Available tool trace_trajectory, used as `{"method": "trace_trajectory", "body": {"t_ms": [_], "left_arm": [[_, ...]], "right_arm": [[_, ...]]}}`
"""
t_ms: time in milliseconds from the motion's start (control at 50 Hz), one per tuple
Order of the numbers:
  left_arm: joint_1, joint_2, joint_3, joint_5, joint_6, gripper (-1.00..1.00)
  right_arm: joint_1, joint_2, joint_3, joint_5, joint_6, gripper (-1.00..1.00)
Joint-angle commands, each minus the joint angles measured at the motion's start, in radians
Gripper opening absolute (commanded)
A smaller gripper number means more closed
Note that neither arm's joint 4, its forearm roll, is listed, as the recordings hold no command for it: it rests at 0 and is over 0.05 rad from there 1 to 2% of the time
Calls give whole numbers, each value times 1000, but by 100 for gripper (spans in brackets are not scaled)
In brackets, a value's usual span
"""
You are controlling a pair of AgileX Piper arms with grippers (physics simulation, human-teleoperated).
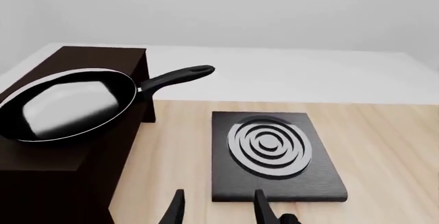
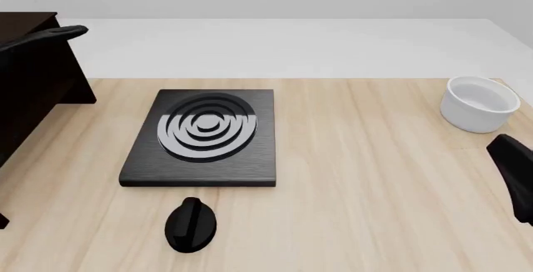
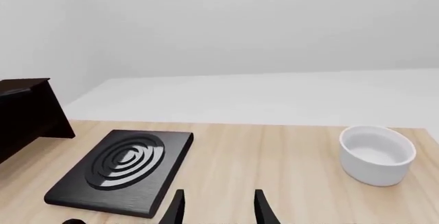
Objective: Put the frying pan on the cabinet shelf.
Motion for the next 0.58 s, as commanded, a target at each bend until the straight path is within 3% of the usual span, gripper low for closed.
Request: {"method": "trace_trajectory", "body": {"t_ms": [20, 60, 100, 240, 300, 480, 520, 540, 580], "left_arm": [[0, -44, -30, 86, 14, 100], [0, -50, -31, 96, 16, 100], [0, -54, -33, 102, 23, 100], [-3, -62, -83, 153, 30, 100], [-10, -50, -132, 178, 38, 100], [-14, -24, -243, 241, 55, 100], [-17, -19, -266, 254, 51, 100], [-20, -18, -275, 260, 49, 100], [-21, -17, -285, 268, 58, 100]], "right_arm": [[-4, -80, 192, -105, 6, 100], [-8, -113, 74, 38, 11, 100], [-15, -94, -21, 121, 26, 100], [-10, -53, -3, 76, 33, 100], [-25, -51, 32, 48, 81, 100], [-24, -84, 39, 55, 39, 100], [-30, -96, 26, 66, 8, 100], [-33, -122, 21, 82, -37, 100], [-51, -135, -8, 110, -11, 100]]}}
